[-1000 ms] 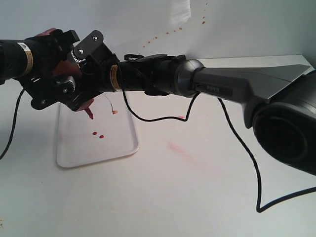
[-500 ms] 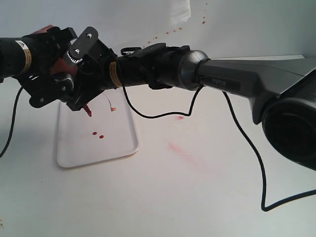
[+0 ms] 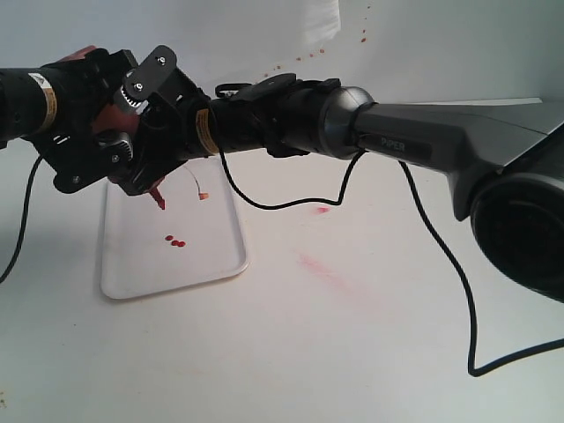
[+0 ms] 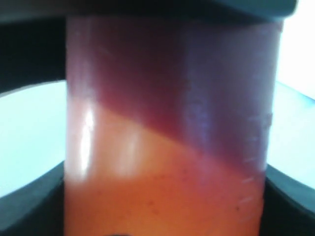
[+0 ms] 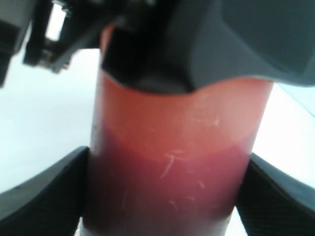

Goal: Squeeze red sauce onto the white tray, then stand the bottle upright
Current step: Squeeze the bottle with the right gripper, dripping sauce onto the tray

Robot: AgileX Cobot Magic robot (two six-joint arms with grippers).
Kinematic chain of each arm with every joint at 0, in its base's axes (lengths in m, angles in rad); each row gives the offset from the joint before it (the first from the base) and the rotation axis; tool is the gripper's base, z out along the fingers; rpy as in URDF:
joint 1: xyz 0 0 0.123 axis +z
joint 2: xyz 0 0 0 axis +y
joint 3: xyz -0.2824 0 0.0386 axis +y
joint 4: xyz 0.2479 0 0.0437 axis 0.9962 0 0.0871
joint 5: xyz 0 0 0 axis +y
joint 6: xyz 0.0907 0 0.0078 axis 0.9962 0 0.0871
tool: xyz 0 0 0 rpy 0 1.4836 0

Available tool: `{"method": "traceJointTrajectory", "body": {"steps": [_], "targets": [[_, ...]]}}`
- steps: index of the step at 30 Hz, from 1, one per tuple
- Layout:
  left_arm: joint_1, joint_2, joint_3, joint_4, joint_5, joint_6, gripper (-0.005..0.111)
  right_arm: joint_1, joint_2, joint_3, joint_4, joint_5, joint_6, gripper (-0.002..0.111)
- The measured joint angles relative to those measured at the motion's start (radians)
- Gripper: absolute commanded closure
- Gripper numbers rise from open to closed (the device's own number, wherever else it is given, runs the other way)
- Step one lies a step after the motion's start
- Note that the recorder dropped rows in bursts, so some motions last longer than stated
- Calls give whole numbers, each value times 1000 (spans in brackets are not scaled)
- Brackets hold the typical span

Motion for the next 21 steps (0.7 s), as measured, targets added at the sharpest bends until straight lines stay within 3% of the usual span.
{"method": "traceJointTrajectory", "body": {"steps": [14,17,19,21], "targets": [[0,0,0,0,0,-2,107,0,0,0,-7,-1,5,107],[0,0,0,0,0,-2,107,0,0,0,-11,-1,7,88],[0,0,0,0,-2,-5,107,0,-2,0,-21,-1,12,64],[0,0,0,0,-4,-7,107,0,-3,0,-29,-1,20,29]]}}
